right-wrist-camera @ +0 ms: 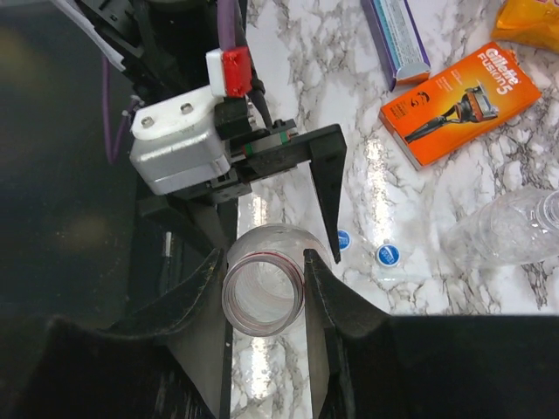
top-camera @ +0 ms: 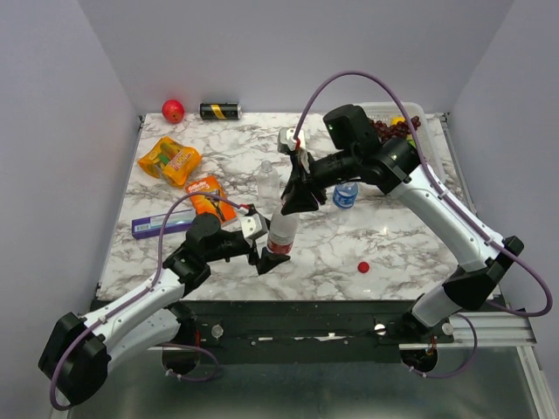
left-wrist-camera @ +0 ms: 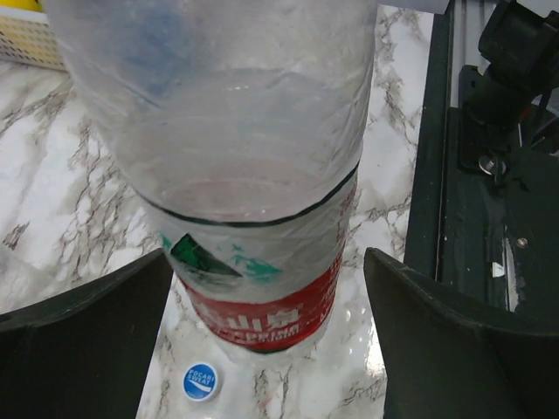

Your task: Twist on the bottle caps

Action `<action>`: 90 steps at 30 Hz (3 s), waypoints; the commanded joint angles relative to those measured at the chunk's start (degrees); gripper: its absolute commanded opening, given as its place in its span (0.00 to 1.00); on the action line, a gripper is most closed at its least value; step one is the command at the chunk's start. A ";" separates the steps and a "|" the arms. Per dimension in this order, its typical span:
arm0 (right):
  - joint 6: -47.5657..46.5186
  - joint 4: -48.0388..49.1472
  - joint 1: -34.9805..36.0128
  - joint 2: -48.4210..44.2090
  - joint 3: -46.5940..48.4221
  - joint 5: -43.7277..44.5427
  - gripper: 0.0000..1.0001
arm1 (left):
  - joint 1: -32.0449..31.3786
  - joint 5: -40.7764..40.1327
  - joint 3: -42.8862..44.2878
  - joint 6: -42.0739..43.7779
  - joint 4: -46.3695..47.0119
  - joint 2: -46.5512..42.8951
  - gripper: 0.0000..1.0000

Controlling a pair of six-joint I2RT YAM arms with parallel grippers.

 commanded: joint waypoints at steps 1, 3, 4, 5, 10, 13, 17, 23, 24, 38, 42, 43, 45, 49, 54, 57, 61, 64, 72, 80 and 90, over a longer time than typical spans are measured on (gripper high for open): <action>2.16 -0.71 0.53 0.77 3.68 -3.80 0.01 | -2.71 -3.11 -1.16 -0.38 7.00 1.24 0.99; 2.25 -0.63 0.53 1.03 3.86 -4.15 0.01 | -3.06 -3.46 -1.51 -0.55 7.35 1.59 0.99; 2.25 -0.54 0.53 1.12 3.86 -4.42 0.01 | -3.15 -3.99 -1.60 -0.81 7.44 1.68 0.99; 2.42 -0.54 0.53 0.95 3.68 -4.51 0.01 | -3.15 -4.25 -1.78 -1.25 8.14 1.76 0.98; 2.86 -0.01 0.53 0.77 2.63 -5.30 0.01 | -3.68 -4.78 -1.87 -2.92 10.25 3.26 0.95; 2.86 -0.01 0.53 1.03 2.80 -5.47 0.01 | -3.85 -4.52 -1.78 -2.66 11.22 4.49 0.92; 2.69 -0.10 0.53 1.21 2.98 -5.56 0.01 | -4.03 -4.25 -1.52 -2.84 12.97 5.98 0.89; 2.78 -0.10 0.53 1.65 2.89 -5.30 0.02 | -4.12 -3.47 -0.99 -2.84 14.82 7.74 0.85; 2.78 -0.10 0.53 1.74 2.89 -5.12 0.01 | -4.12 -3.46 -0.99 -2.92 14.91 7.83 0.85; 2.78 -0.19 0.53 2.27 3.95 -4.24 0.02 | -4.64 -4.87 -1.16 -3.89 17.46 8.53 0.77; 2.78 -0.27 0.53 1.92 3.60 -3.11 0.14 | -4.64 -4.78 -1.51 -4.51 17.81 8.53 0.66; 3.21 -0.36 0.62 1.48 3.59 -1.10 0.35 | -4.73 -5.39 -1.69 -4.51 17.81 8.44 0.65; 2.61 -1.06 0.53 0.78 3.86 2.16 0.50 | -4.73 -6.27 -2.48 -4.42 18.25 8.27 0.64; -2.13 -2.29 -0.96 -3.61 3.16 12.17 0.79 | -4.73 -8.47 -4.15 -3.46 17.99 7.30 0.57; -8.37 -2.38 -6.14 -14.85 -8.16 15.44 0.89 | -5.08 -9.61 -6.52 -0.57 17.64 6.60 0.35; -17.85 -3.78 -7.64 -21.00 -20.89 17.99 0.89 | -5.61 -10.32 -7.31 1.73 17.55 6.60 0.15; -29.19 -3.18 -8.00 -26.90 -36.02 19.92 0.87 | -6.22 -13.73 -7.49 3.75 16.50 5.90 0.00; -31.93 -2.91 -8.00 -27.09 -44.72 21.41 0.80 | -6.31 -14.36 -6.88 4.72 13.87 4.32 0.00; -40.81 3.23 -8.96 -29.46 -62.75 24.32 0.73 | -8.33 -14.10 -3.45 3.58 1.57 -0.52 0.00; -41.96 7.37 -12.74 -26.83 -67.42 24.23 0.70 | -8.42 -14.10 -1.60 3.58 -1.61 0.79 0.00; -43.63 8.60 -18.98 -19.45 -63.73 22.30 0.65 | -8.60 -13.66 -1.16 2.61 1.03 2.56 0.00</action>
